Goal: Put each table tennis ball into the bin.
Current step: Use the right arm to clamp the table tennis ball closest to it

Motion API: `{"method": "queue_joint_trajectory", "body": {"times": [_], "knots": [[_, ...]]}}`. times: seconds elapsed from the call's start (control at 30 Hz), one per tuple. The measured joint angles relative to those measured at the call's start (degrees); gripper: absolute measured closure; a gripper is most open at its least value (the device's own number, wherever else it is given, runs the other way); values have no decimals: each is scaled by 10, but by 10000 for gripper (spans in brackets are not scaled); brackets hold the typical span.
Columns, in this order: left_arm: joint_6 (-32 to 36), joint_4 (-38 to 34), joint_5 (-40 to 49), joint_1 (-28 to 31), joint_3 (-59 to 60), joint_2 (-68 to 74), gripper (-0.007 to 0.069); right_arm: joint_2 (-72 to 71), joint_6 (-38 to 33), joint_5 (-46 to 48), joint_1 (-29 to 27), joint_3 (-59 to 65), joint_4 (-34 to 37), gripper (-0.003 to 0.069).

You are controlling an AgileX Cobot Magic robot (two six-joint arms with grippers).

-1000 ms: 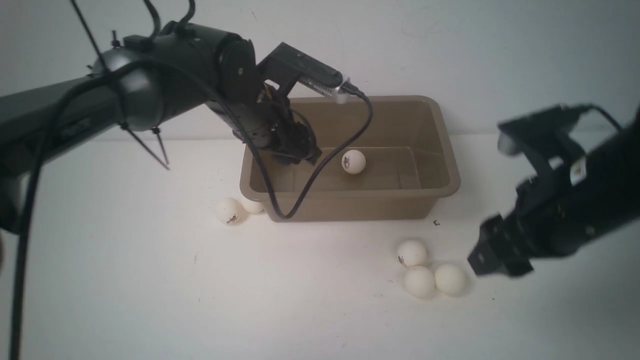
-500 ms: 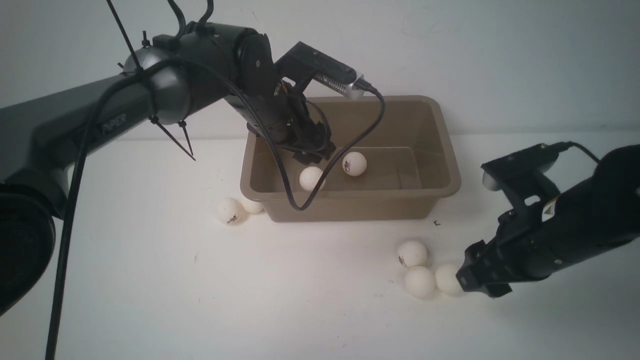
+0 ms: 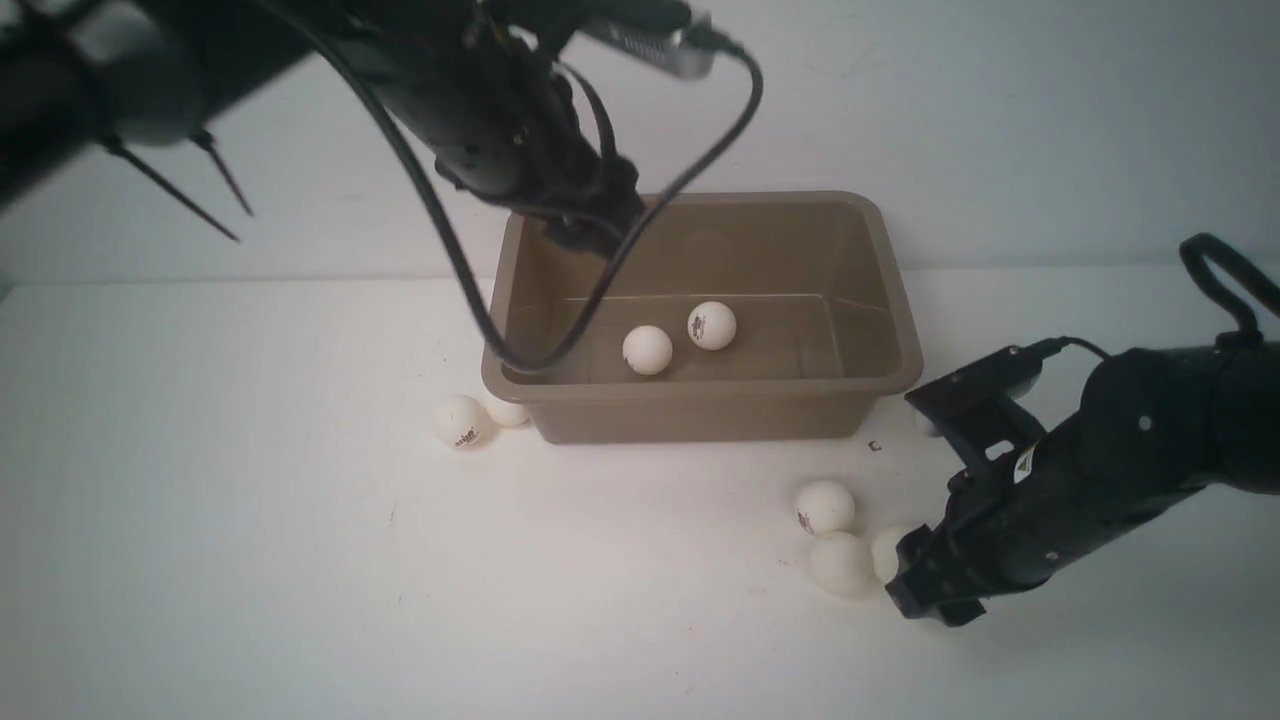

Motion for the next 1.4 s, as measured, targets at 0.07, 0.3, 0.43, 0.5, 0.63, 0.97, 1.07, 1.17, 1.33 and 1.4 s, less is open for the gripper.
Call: {"method": "queue_joint_trajectory", "body": {"times": [0.07,0.3,0.43,0.5,0.63,0.97,1.07,1.17,1.33,1.4], "knots": [[6,-13,2,0,-1,-21,122,1,-2,-2,0,-5,0,239],[17,-17,55,0,-1,-36,122,20,-3,12,0,-41,0,239],[20,-17,73,0,-1,-36,122,37,-3,22,0,-59,0,239],[21,-17,75,0,-1,-36,122,41,-3,24,0,-64,0,239],[22,-19,75,0,-1,-36,122,48,-3,26,0,-67,0,239],[26,-20,75,0,-1,-36,146,53,-3,24,0,-68,-8,239],[34,-21,75,0,-1,-36,146,69,-3,24,0,-68,-9,239],[35,-21,75,0,-1,-36,146,79,-3,21,0,-68,-10,245],[36,-22,76,0,-1,-36,146,82,2,8,0,-69,-11,300],[39,-22,76,0,-1,-36,146,82,3,9,0,-69,-11,300]]}}
